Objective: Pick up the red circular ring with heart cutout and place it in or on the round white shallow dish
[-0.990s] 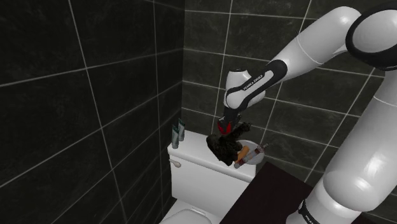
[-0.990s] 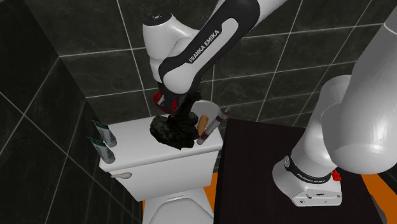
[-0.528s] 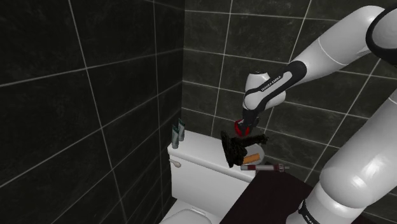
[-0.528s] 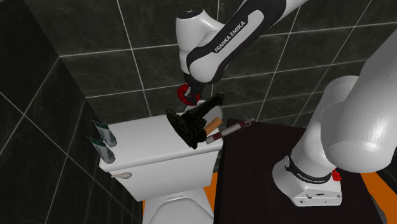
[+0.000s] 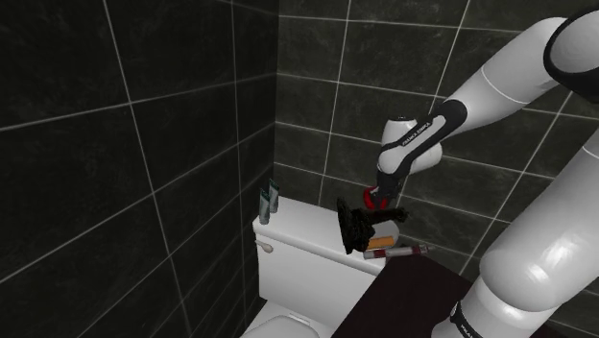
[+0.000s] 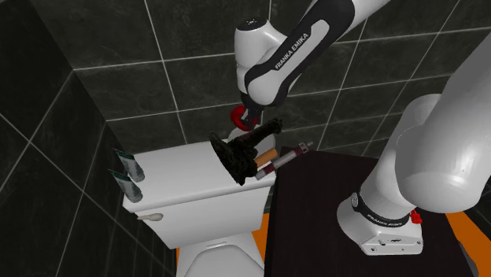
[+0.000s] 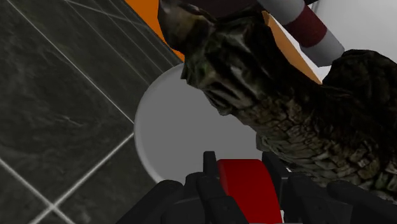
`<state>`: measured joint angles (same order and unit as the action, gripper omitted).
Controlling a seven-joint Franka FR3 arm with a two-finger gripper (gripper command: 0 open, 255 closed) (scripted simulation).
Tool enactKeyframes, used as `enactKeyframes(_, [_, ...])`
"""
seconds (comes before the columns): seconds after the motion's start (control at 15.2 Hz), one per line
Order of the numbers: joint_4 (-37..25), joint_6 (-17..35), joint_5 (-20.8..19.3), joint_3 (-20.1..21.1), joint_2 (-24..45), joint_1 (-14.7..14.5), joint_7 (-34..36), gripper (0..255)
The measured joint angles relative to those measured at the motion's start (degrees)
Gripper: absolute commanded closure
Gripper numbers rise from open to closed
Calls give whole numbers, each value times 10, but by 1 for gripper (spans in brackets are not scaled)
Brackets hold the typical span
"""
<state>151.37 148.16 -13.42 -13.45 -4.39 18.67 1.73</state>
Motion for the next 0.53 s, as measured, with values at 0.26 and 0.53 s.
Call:
enactKeyframes(0.26, [5,36,0,0,31,0,4,255])
enactKeyframes(0.53, [0,79,2,-3,65,2,5,255])
